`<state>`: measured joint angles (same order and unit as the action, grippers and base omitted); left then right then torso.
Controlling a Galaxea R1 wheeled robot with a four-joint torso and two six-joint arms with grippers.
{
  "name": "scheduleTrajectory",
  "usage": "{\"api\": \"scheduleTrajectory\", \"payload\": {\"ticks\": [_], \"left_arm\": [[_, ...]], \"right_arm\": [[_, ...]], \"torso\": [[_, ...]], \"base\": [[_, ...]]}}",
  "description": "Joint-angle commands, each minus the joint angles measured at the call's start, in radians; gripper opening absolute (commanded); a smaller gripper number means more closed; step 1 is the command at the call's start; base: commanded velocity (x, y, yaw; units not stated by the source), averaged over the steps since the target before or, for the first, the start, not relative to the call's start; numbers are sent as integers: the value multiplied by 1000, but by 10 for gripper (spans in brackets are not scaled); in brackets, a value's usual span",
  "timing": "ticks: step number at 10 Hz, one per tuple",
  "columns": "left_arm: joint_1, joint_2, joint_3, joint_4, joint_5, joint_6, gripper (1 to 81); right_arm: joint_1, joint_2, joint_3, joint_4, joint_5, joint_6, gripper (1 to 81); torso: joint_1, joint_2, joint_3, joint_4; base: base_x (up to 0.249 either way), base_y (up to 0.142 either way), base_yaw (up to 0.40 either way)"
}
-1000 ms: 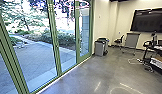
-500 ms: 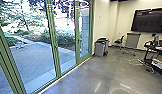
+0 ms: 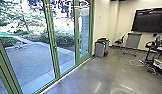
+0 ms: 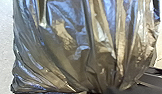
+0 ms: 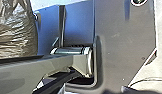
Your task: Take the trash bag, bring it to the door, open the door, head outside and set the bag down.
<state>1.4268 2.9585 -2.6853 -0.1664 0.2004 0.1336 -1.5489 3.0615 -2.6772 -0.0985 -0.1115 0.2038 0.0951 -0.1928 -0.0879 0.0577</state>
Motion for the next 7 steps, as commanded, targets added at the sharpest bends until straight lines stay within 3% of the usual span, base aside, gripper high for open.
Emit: {"api": "scheduleTrajectory", "payload": {"ticks": [1,7], "left_arm": [[-65,-7,-2,5,47,6,10],[-64,-8,-2,5,47,6,10]], "right_arm": [[51,27,17,-9,-60,-12,811],[49,25,17,-9,-60,-12,811]], "torso": [[0,0,0,0],[0,0,0,0]], "base": [[146,0,0],[146,0,0]]}}
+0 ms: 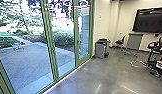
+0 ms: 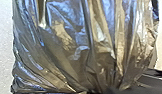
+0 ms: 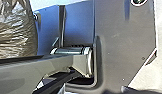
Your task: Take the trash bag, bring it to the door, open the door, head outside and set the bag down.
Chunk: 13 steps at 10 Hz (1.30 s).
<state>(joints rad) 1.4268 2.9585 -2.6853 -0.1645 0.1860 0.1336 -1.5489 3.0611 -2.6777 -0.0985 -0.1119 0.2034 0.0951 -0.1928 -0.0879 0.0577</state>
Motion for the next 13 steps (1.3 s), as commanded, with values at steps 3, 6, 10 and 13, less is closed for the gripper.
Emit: {"api": "scheduleTrajectory", "payload": {"ticks": [3,6,10,13], "left_arm": [[-53,-8,-2,3,41,8,10],[-27,2,-2,33,-53,27,10],[-27,5,-2,34,-53,29,10],[-27,7,-2,39,-54,27,10]], "right_arm": [[48,27,16,-9,-60,-12,811],[49,30,12,-9,-61,-12,811],[46,30,10,-9,-60,-12,811],[46,30,10,-9,-61,-12,811]], "torso": [[0,0,0,0],[0,0,0,0],[0,0,0,0],[0,0,0,0]], "base": [[138,0,0],[122,0,0],[122,0,0],[126,0,0]]}}
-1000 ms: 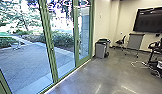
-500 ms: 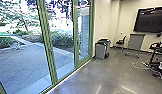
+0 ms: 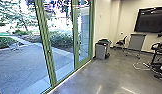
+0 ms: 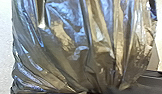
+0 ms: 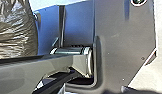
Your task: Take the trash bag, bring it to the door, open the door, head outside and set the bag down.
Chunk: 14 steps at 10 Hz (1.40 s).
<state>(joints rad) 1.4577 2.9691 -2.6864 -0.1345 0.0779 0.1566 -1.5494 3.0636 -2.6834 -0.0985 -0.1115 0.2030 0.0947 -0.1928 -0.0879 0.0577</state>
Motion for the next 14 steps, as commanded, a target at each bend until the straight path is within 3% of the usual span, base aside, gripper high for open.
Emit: {"api": "scheduleTrajectory", "payload": {"ticks": [1,14], "left_arm": [[-58,-4,-1,9,54,4,10],[-58,-4,-1,10,54,4,10]], "right_arm": [[47,28,16,-9,-60,-11,811],[45,28,16,-9,-60,-11,811]], "torso": [[0,0,0,0],[0,0,0,0]], "base": [[127,0,0],[134,0,0]]}}
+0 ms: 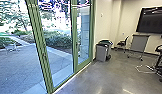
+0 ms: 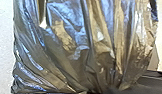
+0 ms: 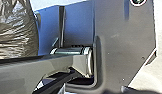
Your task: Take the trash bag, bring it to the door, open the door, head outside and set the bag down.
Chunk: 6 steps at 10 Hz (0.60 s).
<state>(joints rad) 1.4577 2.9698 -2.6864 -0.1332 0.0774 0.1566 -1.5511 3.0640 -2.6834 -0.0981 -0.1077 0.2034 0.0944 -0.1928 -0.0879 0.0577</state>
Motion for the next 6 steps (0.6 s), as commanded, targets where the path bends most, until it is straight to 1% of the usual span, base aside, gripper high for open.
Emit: {"api": "scheduleTrajectory", "payload": {"ticks": [1,6], "left_arm": [[-58,-4,-1,7,54,4,10],[-58,-6,-1,7,54,4,10]], "right_arm": [[47,28,16,-9,-64,-12,811],[47,28,13,-9,-64,-12,811]], "torso": [[0,0,0,0],[0,0,0,0]], "base": [[134,0,0],[134,0,0]]}}
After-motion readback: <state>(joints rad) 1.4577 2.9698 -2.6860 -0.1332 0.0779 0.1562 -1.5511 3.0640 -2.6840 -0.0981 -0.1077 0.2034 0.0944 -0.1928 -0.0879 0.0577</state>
